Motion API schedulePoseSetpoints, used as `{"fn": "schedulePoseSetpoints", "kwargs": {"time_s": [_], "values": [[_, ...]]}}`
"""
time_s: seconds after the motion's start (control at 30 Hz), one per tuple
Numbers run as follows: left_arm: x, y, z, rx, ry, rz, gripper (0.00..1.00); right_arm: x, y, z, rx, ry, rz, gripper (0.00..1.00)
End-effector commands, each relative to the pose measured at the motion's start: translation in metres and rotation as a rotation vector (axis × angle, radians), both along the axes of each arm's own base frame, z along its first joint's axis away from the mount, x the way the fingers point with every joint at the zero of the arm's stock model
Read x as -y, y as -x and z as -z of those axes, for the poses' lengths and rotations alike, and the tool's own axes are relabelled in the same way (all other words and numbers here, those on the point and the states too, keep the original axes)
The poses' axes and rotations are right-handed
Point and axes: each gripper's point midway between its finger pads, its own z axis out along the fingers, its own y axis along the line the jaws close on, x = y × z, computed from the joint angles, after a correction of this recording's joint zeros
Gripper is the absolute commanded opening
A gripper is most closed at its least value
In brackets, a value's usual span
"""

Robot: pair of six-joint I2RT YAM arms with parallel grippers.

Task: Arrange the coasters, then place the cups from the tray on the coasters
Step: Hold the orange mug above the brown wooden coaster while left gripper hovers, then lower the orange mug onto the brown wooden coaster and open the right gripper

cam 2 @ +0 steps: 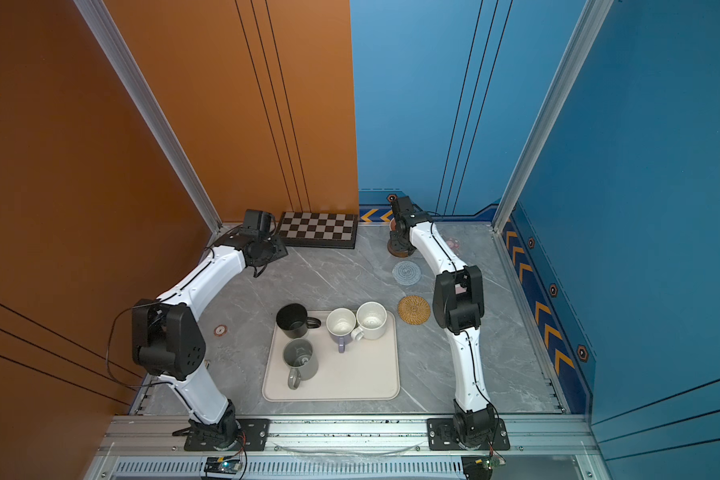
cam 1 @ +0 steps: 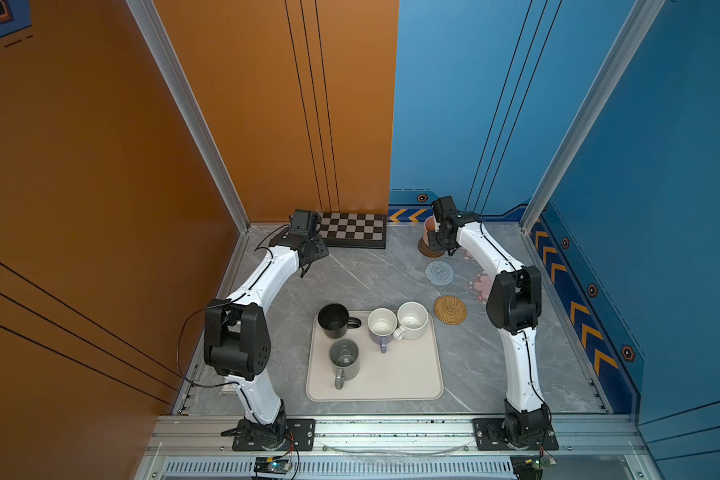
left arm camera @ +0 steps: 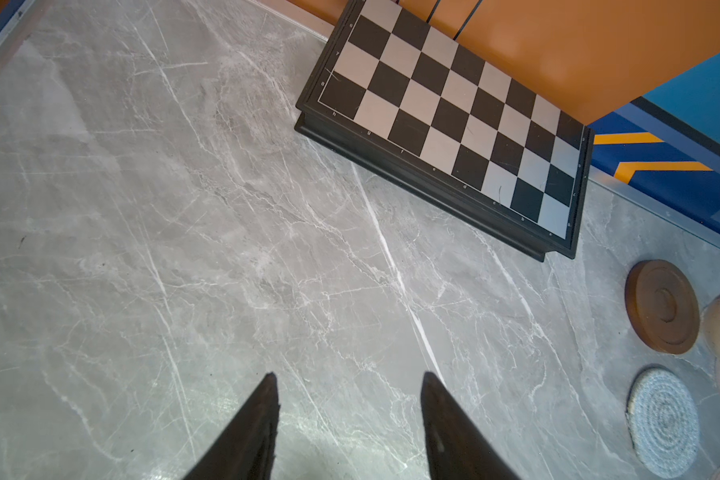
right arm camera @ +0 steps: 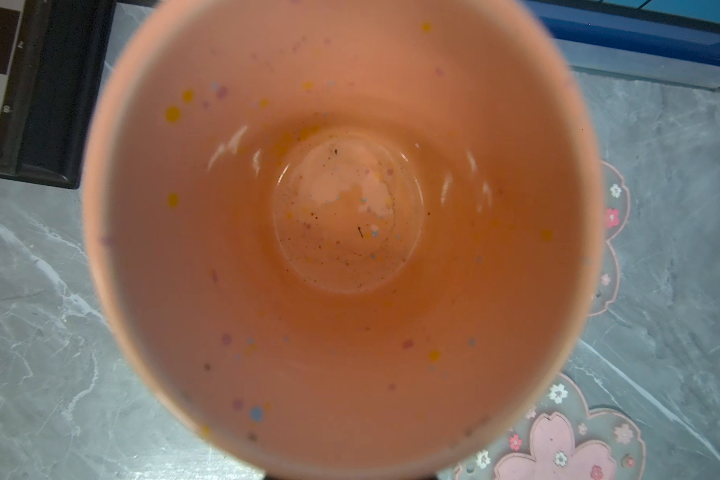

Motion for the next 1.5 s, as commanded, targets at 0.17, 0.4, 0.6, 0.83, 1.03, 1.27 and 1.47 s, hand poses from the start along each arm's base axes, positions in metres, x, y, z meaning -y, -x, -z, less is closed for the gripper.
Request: {"fn": "schedulePoseSetpoints", "kwargs": {"time_s": [0.17,0.4,0.6,0.83,1.03,1.27,1.47], "values": [[-0.005,-0.008,0.006,0.008,-0.021,-0.008,0.56,0.008,-0.027,-0.018,0.102,-0.010,0.059,0.00],[-0.003,-0.012,0.012,-0.005,-0.012,0.002,0.56,0.006,-0.032,-0.014,0.106,-0.015,0.067,0.00],[-0.003,-0.014,0.021,-0.023,-0.005,0.005,0.56,0.006,-0.035,-0.011,0.106,-0.014,0.068,0.00],[0.000,-0.018,0.020,-0.018,0.006,0.012,0.56,0.006,-0.040,-0.002,0.099,-0.021,0.075,0.00],[0.000,-0.022,0.018,-0.011,0.007,0.013,0.56,0.004,-0.043,0.001,0.100,-0.029,0.078,0.00],[0.000,-0.020,0.021,-0.020,0.012,0.012,0.56,0.004,-0.043,0.002,0.098,-0.035,0.078,0.00],[0.001,-0.021,0.019,-0.014,0.014,0.014,0.56,0.002,-0.043,0.007,0.084,-0.050,0.073,0.00]]}}
